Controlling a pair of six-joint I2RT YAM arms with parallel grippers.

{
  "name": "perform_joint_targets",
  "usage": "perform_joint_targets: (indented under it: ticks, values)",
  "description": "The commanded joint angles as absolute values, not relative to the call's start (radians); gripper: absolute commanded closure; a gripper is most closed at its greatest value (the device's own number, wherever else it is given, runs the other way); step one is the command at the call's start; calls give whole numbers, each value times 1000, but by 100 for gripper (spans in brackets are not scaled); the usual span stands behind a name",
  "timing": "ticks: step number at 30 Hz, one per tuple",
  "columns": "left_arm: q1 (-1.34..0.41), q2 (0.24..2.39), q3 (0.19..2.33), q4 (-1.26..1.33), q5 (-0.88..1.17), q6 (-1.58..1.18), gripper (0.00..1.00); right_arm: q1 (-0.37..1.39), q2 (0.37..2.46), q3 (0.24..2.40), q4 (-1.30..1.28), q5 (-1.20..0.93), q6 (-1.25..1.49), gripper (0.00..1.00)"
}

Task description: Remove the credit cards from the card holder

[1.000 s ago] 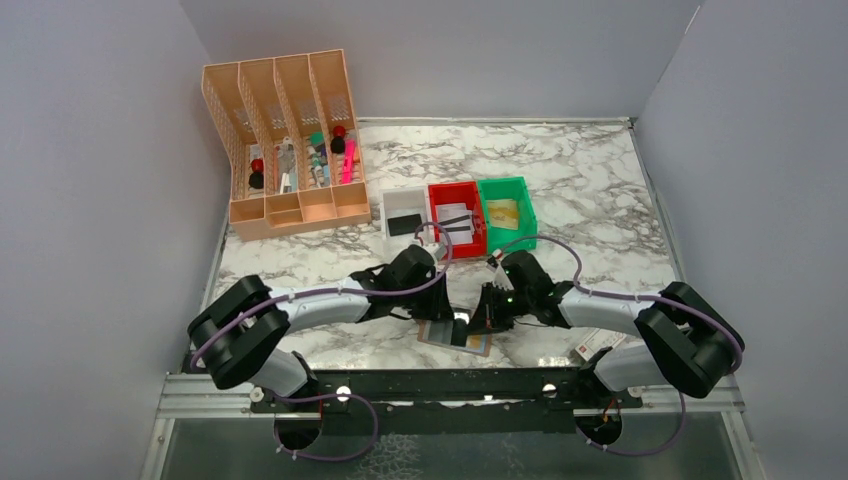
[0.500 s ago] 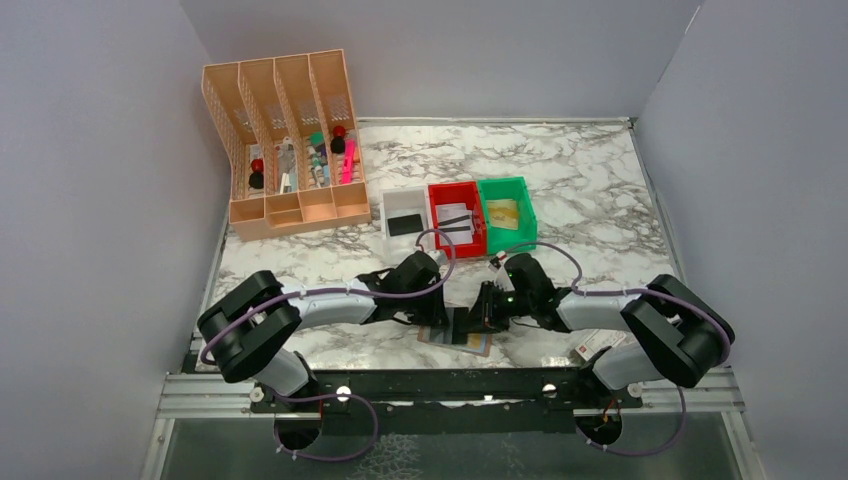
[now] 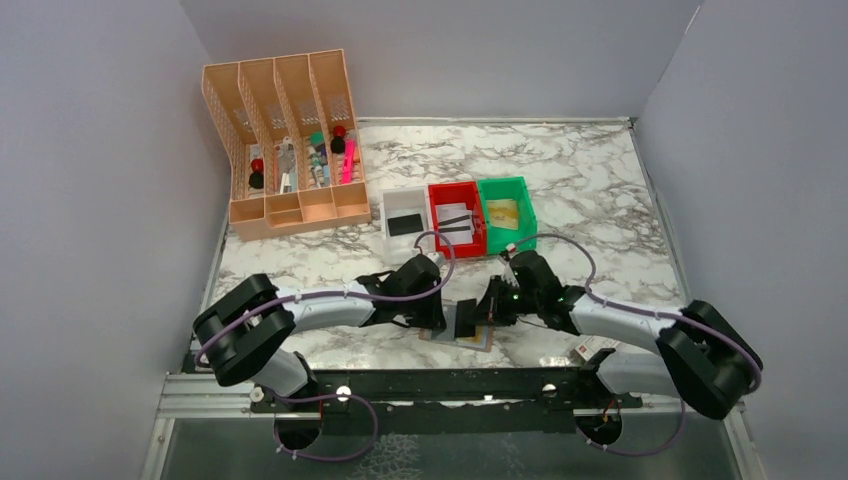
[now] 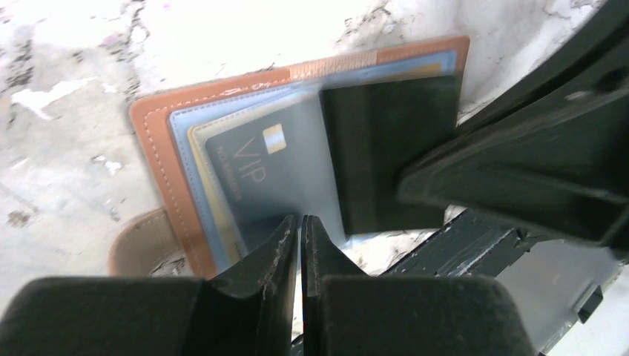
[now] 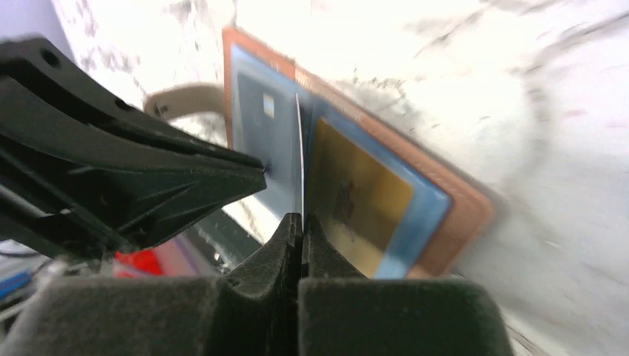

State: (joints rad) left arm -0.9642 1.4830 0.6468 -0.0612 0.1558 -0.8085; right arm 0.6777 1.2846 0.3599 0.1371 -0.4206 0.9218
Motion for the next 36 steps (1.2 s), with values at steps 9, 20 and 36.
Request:
perform_joint_targets:
  ticks: [9,20,36]
  values:
    - [-864,1298,694,-239,4,-734,63,667,987,628,-274,17,546,99]
    - [-468,999,679,-385,-8,-643,27,680,1339,984,-26,-63,130,99]
    - [-361,913,759,-555,-262,-487,18,871,1830,1305,55,116,-569,99]
